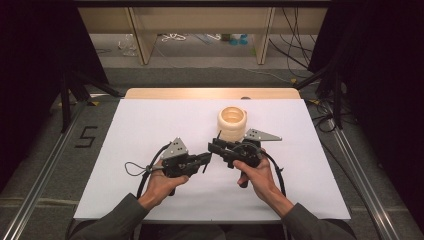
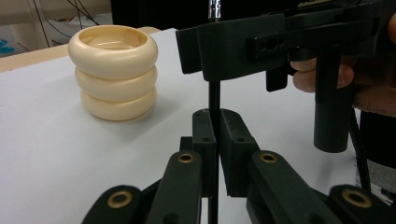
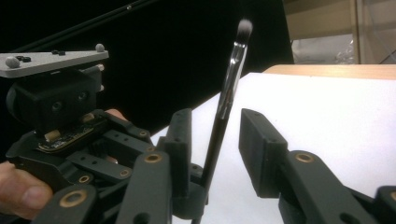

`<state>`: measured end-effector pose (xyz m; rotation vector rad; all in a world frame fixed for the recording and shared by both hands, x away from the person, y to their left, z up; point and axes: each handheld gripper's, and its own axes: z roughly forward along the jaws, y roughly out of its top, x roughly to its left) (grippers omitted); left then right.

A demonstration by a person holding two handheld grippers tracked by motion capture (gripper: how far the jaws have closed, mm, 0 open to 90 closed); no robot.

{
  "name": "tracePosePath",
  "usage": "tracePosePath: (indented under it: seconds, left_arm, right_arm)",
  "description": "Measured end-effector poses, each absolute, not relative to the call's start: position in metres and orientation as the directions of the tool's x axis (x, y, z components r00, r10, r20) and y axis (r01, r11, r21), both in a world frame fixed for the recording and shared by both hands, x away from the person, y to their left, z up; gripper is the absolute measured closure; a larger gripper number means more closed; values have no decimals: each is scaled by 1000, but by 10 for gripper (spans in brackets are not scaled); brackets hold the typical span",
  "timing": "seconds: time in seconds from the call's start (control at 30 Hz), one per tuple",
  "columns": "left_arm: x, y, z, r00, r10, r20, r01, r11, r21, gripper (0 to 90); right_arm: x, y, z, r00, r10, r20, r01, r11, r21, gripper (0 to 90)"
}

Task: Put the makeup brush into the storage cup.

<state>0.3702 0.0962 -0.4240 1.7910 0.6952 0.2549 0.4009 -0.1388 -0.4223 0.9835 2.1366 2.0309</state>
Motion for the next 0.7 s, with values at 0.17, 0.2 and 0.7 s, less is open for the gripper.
tracePosePath:
  seconds: [0.17,0.2,0.7]
  left_arm:
    - [369,96,-424,798,577,-175,329,-174,928,851]
    - [369,95,-424,798,575,-179,331,-170,928,851]
    - [369,95,-423,797,571,-195,338,-156,928,850]
  right_arm:
    - [400,-137,-423,-795,443,416,434,-65,899,711]
    - [401,-137,-423,-797,442,411,428,-66,901,716]
    - [403,-139,-427,-780,398,482,473,-127,872,853]
